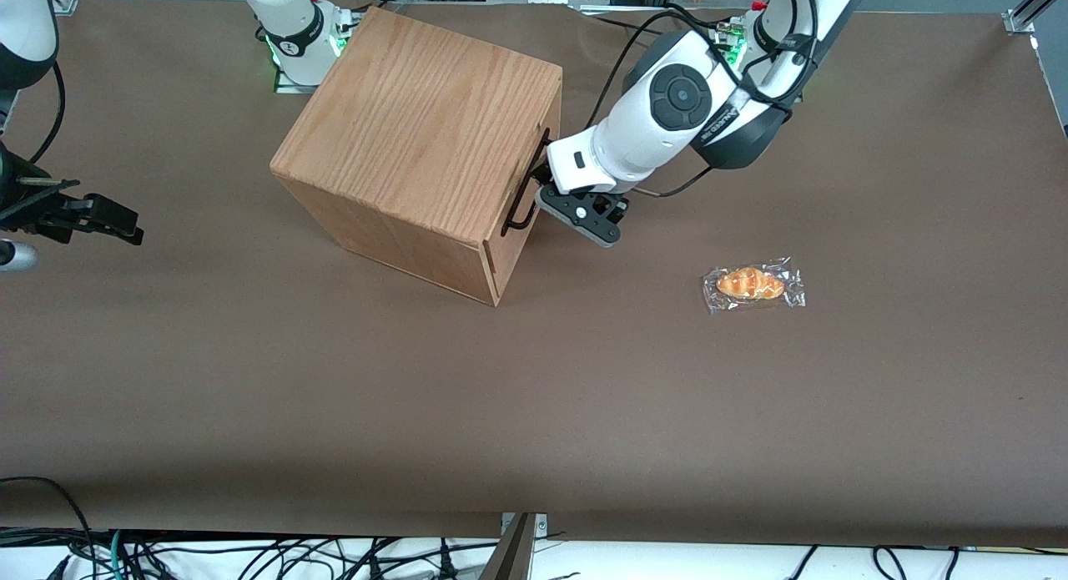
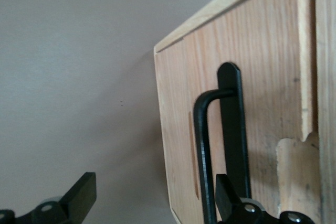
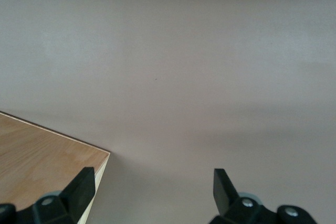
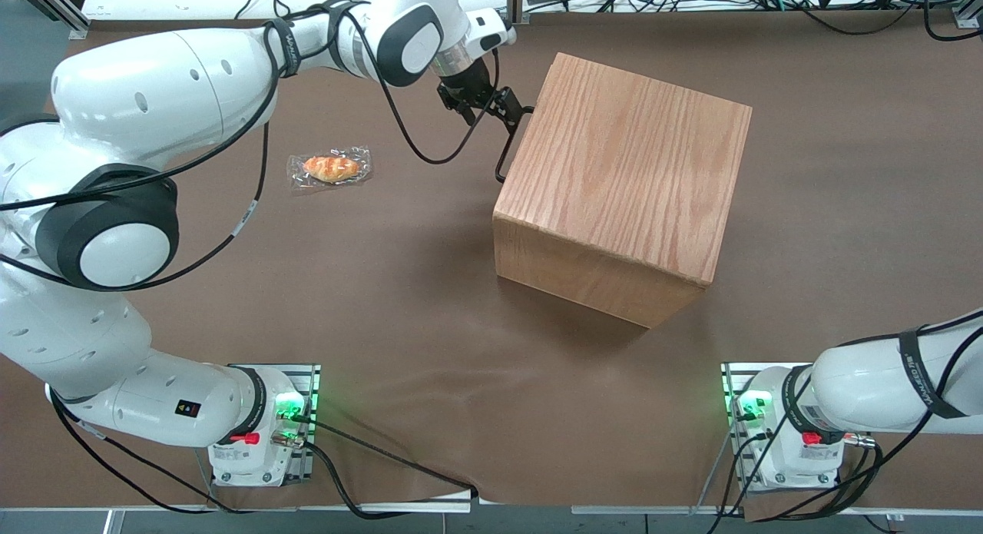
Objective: Open top drawer with left arm
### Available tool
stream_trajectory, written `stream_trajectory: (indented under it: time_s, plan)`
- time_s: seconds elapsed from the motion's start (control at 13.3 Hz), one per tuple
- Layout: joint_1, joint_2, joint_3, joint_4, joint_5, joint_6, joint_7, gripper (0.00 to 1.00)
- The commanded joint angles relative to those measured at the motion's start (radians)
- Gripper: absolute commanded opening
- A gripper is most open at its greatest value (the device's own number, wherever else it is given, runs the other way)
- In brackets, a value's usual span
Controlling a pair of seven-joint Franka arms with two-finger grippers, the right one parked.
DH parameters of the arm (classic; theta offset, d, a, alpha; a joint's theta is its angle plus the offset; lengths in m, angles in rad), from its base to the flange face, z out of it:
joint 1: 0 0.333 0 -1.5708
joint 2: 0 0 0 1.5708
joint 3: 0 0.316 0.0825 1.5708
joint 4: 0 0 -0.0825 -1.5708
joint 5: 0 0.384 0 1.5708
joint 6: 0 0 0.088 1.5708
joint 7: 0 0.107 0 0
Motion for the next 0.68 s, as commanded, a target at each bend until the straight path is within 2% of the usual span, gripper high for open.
stream_trajectory:
  time_s: [0.0,0.45,0.53,0.6]
  plan:
    - [-0.004,-0.008,-0.004,-0.011,-0.007,0.018,-0.005,1.0]
    - [-0.018,0.011,-0.004,-0.054,-0.002,0.068,-0.004,1.0]
    - [-0.019,0.018,-0.003,-0.056,0.013,0.069,-0.004,1.0]
    - [-0.018,0.018,-0.004,-0.065,0.063,0.069,-0.004,1.0]
